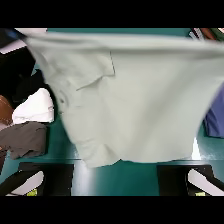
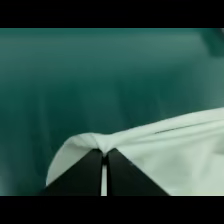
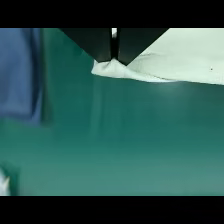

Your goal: Fold the shirts.

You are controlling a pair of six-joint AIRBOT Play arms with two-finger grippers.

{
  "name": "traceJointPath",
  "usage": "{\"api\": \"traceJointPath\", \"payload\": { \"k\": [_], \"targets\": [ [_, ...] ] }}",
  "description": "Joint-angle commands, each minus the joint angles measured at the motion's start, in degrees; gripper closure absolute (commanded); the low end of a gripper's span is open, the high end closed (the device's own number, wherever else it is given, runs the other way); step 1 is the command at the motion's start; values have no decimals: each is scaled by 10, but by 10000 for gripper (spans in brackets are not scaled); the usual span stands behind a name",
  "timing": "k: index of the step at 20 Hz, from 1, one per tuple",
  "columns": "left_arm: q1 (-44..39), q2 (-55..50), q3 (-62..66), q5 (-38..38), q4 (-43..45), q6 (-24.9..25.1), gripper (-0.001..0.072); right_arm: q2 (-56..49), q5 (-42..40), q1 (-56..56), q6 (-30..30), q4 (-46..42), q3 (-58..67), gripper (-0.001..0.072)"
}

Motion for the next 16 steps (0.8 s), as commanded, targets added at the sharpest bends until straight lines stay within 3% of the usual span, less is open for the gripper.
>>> {"api": "traceJointPath", "payload": {
  "k": [1,4,6,11,14,16],
  "targets": [
    [-1,-123,-53,-5,2,10,684,-104,17,20,3,-16,-94,695],
    [-23,-243,-53,40,6,34,685,-201,-13,61,3,-42,-113,695],
    [-40,-302,-52,120,6,47,684,-268,-43,84,3,-51,-82,695],
    [-44,-346,-36,282,11,51,684,-376,-102,119,6,-50,64,695],
    [-45,-346,6,271,17,51,684,-392,-121,126,6,-50,135,695],
    [-45,-346,39,209,21,54,683,-386,-114,126,6,-50,156,695]
  ]
}}
